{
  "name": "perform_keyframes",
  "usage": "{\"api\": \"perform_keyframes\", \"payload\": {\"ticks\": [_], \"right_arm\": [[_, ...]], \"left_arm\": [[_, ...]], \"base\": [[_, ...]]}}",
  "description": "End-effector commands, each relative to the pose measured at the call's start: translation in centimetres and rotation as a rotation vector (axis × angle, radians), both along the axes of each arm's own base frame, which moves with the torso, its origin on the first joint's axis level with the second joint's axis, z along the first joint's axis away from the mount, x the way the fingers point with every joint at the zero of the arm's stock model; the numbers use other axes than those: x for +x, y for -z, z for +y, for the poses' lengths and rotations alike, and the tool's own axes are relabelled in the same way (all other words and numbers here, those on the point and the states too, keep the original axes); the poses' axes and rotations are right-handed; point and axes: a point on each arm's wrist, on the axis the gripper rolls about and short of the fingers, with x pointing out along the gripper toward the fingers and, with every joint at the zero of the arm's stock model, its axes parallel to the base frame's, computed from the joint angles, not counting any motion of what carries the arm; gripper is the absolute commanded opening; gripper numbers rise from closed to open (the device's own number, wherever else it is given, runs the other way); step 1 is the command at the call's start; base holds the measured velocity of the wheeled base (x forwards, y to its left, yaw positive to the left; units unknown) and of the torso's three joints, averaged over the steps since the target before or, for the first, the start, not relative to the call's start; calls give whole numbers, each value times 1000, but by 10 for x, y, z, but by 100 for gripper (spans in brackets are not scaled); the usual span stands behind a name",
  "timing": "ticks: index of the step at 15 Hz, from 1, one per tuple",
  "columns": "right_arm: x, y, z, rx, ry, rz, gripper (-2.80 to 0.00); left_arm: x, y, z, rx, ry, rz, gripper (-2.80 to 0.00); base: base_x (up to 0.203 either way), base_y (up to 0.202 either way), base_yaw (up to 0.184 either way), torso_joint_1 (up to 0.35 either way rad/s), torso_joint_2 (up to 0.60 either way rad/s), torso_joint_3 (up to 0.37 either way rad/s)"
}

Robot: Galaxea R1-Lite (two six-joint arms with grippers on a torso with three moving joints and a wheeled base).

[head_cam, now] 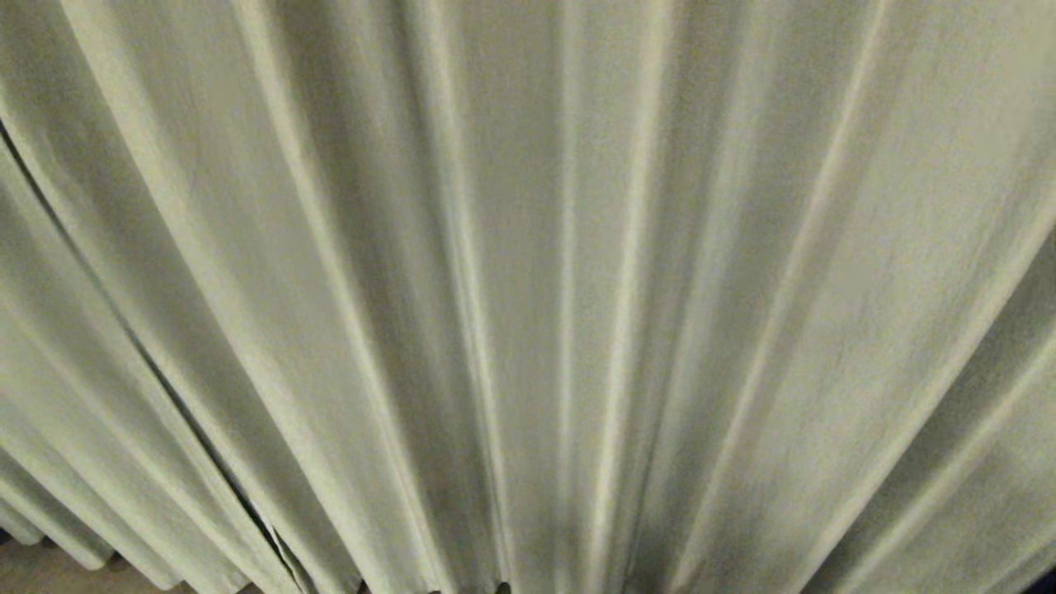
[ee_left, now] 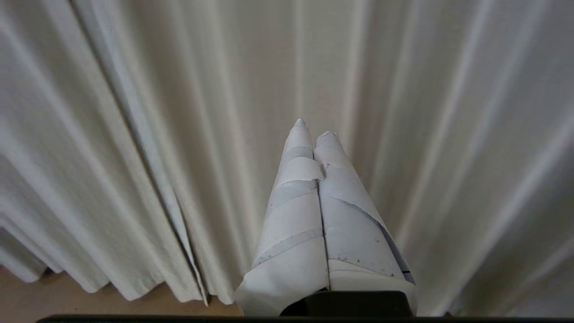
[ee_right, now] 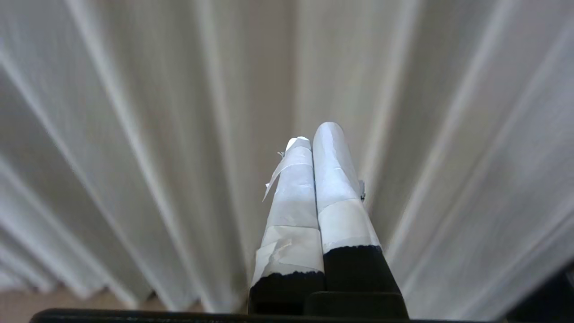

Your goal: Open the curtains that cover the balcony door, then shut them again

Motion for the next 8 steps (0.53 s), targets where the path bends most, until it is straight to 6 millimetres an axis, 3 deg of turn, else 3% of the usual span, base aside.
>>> {"api": "perform_keyframes", "payload": {"ticks": [1, 8], "right_arm": [[-2, 0, 0, 17, 0, -31, -280], [-2, 0, 0, 32, 1, -31, -280]], "left_arm": [[0, 0, 0, 0, 0, -1, -280], [0, 0, 0, 0, 0, -1, -280]], "base": [[0, 0, 0, 0, 0, 0], [0, 0, 0, 0, 0, 0]]}}
